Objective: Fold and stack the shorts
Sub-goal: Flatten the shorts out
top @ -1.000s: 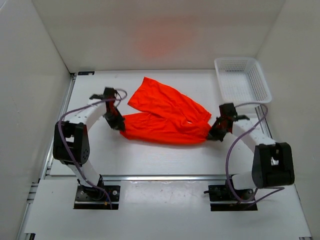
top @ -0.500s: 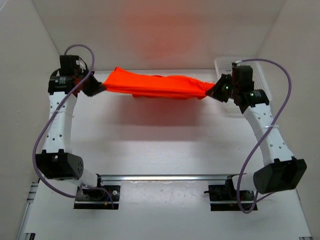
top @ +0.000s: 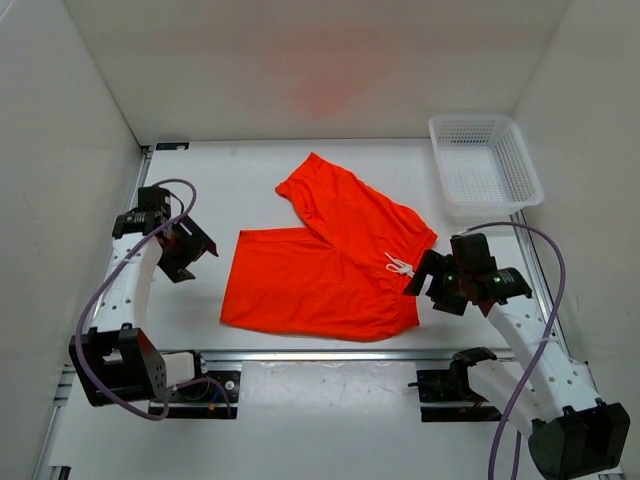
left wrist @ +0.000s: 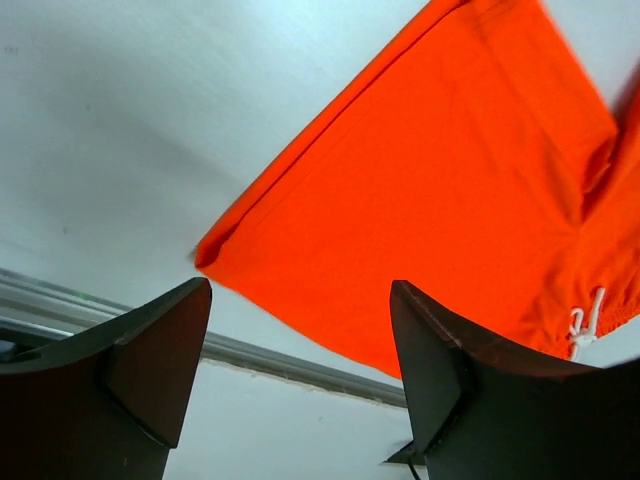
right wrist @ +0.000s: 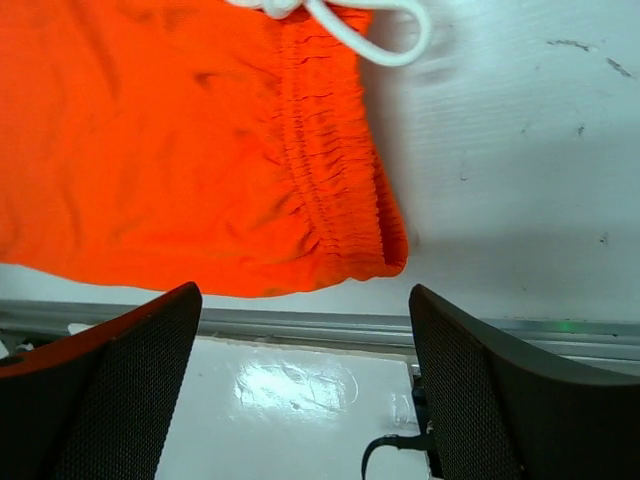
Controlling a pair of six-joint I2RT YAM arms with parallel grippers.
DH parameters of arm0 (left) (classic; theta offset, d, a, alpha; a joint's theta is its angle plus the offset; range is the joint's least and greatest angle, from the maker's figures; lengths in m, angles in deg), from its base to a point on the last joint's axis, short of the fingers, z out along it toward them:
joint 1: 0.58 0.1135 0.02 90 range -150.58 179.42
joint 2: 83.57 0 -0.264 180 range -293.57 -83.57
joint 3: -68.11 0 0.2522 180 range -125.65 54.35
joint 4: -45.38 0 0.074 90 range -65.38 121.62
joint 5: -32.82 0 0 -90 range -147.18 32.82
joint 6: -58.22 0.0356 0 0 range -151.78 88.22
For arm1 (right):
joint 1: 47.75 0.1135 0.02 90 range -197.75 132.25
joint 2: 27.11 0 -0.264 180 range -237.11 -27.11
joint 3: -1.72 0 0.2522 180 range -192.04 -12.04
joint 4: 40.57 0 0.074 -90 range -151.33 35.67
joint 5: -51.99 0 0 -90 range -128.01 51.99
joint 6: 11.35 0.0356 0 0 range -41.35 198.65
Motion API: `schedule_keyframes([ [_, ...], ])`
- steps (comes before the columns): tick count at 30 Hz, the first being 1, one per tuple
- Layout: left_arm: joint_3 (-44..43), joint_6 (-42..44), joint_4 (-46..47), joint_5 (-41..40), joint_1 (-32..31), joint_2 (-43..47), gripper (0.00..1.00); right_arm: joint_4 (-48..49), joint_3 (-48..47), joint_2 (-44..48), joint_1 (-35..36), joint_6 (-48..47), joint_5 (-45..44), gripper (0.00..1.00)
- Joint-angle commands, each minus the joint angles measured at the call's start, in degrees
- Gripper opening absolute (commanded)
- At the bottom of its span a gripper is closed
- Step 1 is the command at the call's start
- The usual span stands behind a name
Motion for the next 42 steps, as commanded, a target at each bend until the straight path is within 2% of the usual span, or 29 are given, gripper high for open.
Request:
schedule_keyframes([
  [1, -5.88, 1.11, 2.98, -1.76, -1.49, -3.05, 0.83, -1.41, -2.00, -2.33, -0.14, 1.71, -3.81, 0.89],
  [3, -10.01, 2.78, 3.59, -2.28, -3.86, -7.08, 0.83, -1.41, -3.67, -5.59, -0.67, 2.33, -5.58, 0.88],
  [6, -17.03, 5.59, 4.21, -1.15, -7.98, -12.71, 0.76, -0.18, -8.06, -12.97, -1.90, 2.95, -7.95, 0.78],
  [7, -19.14, 6.29, 4.21, -1.14, -9.30, -16.91, 0.74, -0.18, -10.68, -16.30, -2.51, 2.95, -9.61, 0.66],
  [10, -28.19, 7.70, 3.42, -1.14, -14.40, -26.22, 0.66, 3.68, -14.56, -21.49, -7.07, 2.34, -9.62, 0.51],
  [15, -46.79, 8.41, 0.79, -2.46, -21.43, -40.75, 0.62, 7.82, -19.22, -30.11, -10.07, 1.63, -5.58, 0.51],
  [18, -55.87, 8.41, -1.32, -2.46, -23.11, -51.29, 0.62, 9.22, -20.64, -34.95, -10.87, 1.63, -3.74, 0.51],
  [20, -65.10, 8.41, -2.73, -1.93, -23.73, -58.74, 0.63, 9.92, -21.17, -37.15, -11.48, 1.63, -3.21, 0.52],
  [22, -73.34, 8.41, -2.74, -1.93, -24.25, -63.16, 0.63, 9.93, -22.65, -38.56, -11.48, 1.63, -2.68, 0.52],
  [25, -80.66, 8.41, -2.74, -1.32, -24.26, -70.02, 0.63, 9.93, -23.88, -40.05, -12.01, 1.01, -2.68, 0.52],
  [28, -83.58, 7.88, -1.24, -1.32, -24.26, -74.77, 0.63, 9.93, -24.42, -41.37, -12.54, 1.01, -2.07, 0.52],
  [30, -84.11, 7.88, -1.24, -2.55, -24.26, -77.41, 0.58, 9.93, -24.42, -41.38, -13.07, 1.01, -2.07, 0.52],
  [32, -84.64, 7.26, -0.63, -3.25, -24.26, -77.95, 0.43, 9.93, -24.42, -41.90, -13.07, 0.49, -2.07, 0.52],
  [35, -82.10, 6.74, 0.42, -4.48, -24.26, -77.08, 0.10, 9.93, -24.42, -41.91, -13.07, 0.48, -2.07, 0.52],
  [40, -76.66, 6.74, 1.48, -8.78, -23.03, -71.19, 0.10, 9.93, -24.42, -42.52, -13.07, -0.65, -1.02, 0.52],
  [42, -71.13, 6.74, 1.48, -10.19, -20.84, -67.08, 0.10, 9.93, -24.42, -42.52, -13.07, -1.35, -0.49, 0.52],
])
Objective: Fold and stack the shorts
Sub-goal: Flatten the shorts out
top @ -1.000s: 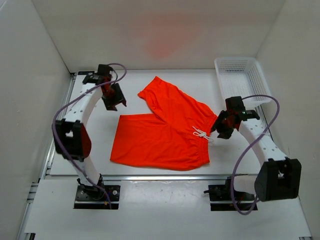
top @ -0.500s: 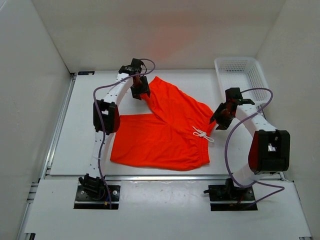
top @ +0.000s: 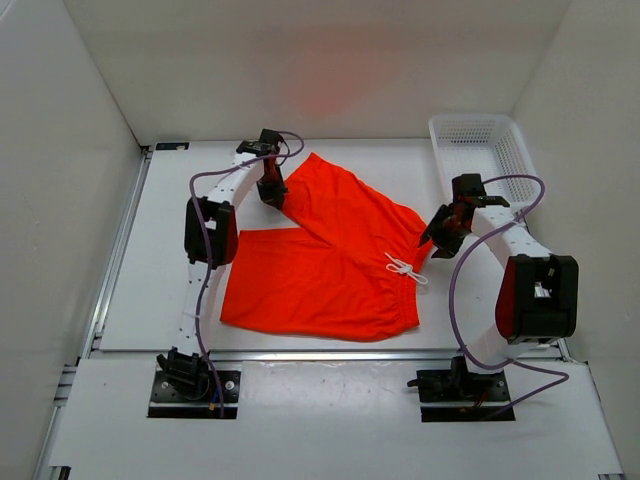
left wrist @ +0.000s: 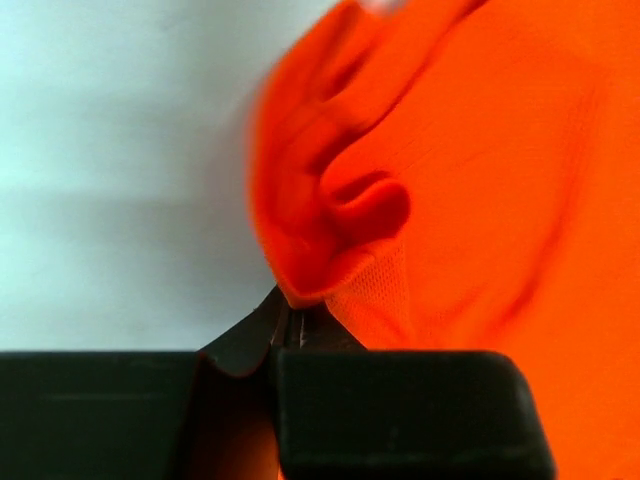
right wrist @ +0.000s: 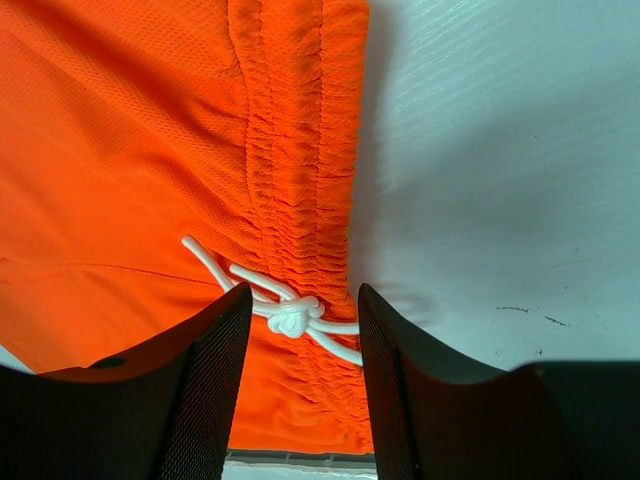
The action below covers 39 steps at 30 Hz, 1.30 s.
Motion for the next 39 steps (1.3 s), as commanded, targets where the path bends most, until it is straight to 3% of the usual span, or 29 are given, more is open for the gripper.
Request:
schedule_keyframes([
  [1, 6.36, -0.11, 0.28, -4.25, 3.47, 10.91, 0.10, 0.47, -1.82, -0.29, -0.19, -2.67, 1.57, 0.52],
  [7, 26.76, -0.81, 3.01, -4.78, 7.87, 21.54, 0.10, 0.99, -3.05, -2.05, 0.33, -4.87, 4.55, 0.52],
  [8, 28.17, -0.81, 3.01, -4.78, 8.48, 22.25, 0.40, 0.99, -3.83, -2.05, 0.94, -5.57, 4.56, 0.53],
  [9, 30.36, -0.81, 3.01, -4.78, 8.49, 22.78, 0.57, 0.99, -3.84, -2.05, 0.95, -5.58, 4.56, 0.55],
  [12, 30.91, -0.28, 3.01, -3.99, 9.11, 24.02, 0.74, 0.99, -4.98, -3.28, 0.95, -5.58, 4.56, 0.62],
  [18, 22.94, 1.12, 1.96, -5.30, 6.48, 23.94, 0.68, 0.99, -9.19, -5.38, 2.78, -4.97, 4.56, 0.64],
  [25, 8.25, 3.06, -2.44, -1.00, 4.10, 10.85, 0.66, -0.67, -17.89, -15.05, 7.89, -2.32, -1.32, 0.60],
  [29, 6.66, 4.20, -2.44, 1.46, 4.10, 7.06, 0.66, -1.81, -21.15, -21.02, 9.91, -1.71, -4.58, 0.59],
  [33, 6.65, 4.82, -2.44, 3.83, 4.71, 5.04, 0.66, -2.87, -25.35, -26.30, 13.24, -1.71, -7.48, 0.45],
  [39, 6.92, 5.34, -1.39, 6.12, 9.72, 3.71, 0.66, -4.10, -32.04, -33.60, 15.80, -1.71, -11.25, 0.48],
])
